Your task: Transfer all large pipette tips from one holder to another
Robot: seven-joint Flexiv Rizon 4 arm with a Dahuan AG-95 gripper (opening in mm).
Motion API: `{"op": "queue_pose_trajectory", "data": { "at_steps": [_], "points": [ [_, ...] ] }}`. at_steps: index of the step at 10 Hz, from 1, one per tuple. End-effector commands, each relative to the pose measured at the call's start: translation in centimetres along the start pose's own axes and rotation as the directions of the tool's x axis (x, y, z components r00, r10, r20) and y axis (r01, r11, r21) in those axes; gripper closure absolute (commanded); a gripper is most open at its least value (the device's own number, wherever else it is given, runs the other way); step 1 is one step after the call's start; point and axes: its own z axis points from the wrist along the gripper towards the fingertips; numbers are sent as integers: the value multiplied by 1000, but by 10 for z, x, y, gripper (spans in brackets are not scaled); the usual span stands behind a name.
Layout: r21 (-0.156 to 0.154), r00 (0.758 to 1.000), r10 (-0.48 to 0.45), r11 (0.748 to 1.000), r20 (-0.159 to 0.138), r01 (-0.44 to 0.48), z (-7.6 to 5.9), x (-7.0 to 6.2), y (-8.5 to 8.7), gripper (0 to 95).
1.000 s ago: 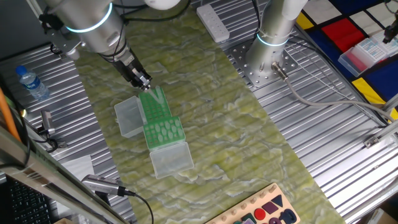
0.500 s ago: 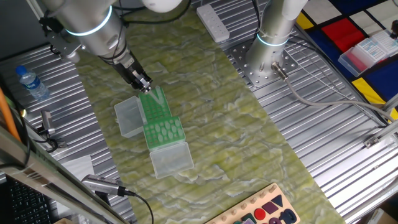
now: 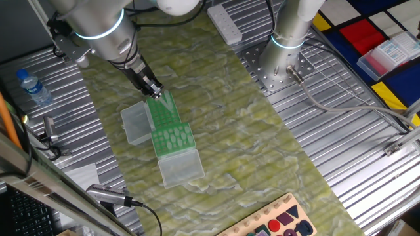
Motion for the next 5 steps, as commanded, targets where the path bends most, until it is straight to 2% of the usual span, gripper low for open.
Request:
{"op": "queue_pose_trajectory", "data": {
  "at_steps": [1,5],
  "points": [
    [2,1000,-1,1000,5,1,1,2,0,950],
    [6,1000,-7,1000,16,7,8,6,-1,950]
  ]
}}
